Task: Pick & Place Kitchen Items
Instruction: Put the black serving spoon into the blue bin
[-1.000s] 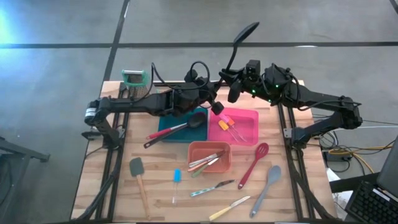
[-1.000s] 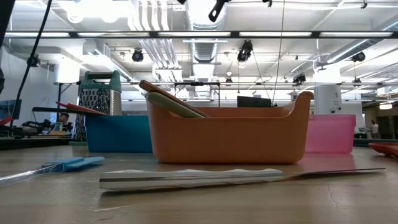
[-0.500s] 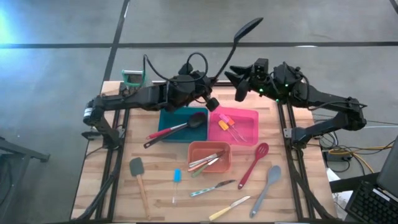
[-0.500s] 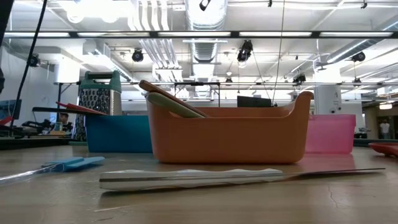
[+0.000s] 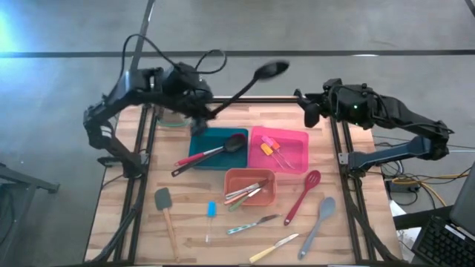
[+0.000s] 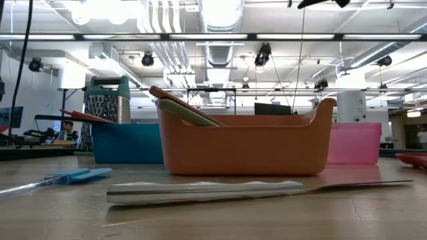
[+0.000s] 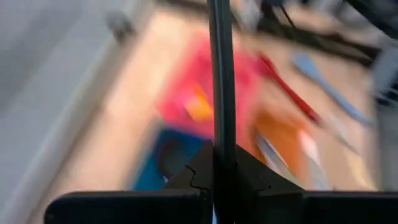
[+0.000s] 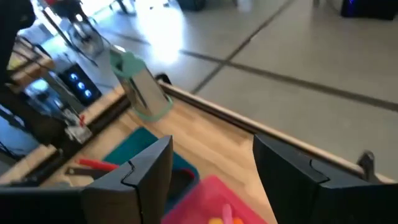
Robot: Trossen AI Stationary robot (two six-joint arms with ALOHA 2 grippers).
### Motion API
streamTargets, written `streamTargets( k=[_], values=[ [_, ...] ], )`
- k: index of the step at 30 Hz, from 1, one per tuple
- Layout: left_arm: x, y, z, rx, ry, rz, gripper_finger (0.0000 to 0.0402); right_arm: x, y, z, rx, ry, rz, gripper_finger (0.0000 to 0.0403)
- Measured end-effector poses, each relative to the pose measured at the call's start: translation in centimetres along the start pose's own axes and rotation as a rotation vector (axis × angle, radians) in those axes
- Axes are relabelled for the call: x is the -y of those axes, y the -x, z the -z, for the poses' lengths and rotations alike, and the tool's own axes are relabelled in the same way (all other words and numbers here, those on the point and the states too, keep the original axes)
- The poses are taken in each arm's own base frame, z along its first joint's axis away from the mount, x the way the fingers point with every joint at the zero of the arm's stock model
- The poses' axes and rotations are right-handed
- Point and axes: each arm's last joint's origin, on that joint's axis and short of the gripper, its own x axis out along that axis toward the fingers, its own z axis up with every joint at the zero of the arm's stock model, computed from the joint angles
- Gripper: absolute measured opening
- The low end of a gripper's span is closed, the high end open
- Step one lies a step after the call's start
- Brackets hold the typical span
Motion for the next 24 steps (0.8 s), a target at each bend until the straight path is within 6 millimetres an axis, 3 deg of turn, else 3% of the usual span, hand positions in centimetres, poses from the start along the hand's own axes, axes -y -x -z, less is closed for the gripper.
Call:
streamTargets(
  k=[4, 9, 16, 24],
  values=[
    [-1.4, 0.5, 1.7, -0.219, 0.1, 0.244, 0.0023, 0.2, 0.1, 0.2, -0.015, 0.005, 0.01, 0.0216],
    [-2.5, -0.4, 2.4, -0.253, 0.145, 0.489, 0.0023, -0.1, -0.6, 0.4, -0.03, 0.011, 0.018, 0.0214],
    [-4.3, -4.1, 5.3, -0.435, 0.318, 0.469, 0.0023, -0.7, -1.8, 0.9, -0.088, 0.032, 0.015, 0.0216],
    [-5.2, -7.0, 11.0, -0.647, 0.477, 0.48, 0.0023, -1.2, -3.1, 1.5, -0.148, 0.06, 0.003, 0.0216]
  ],
)
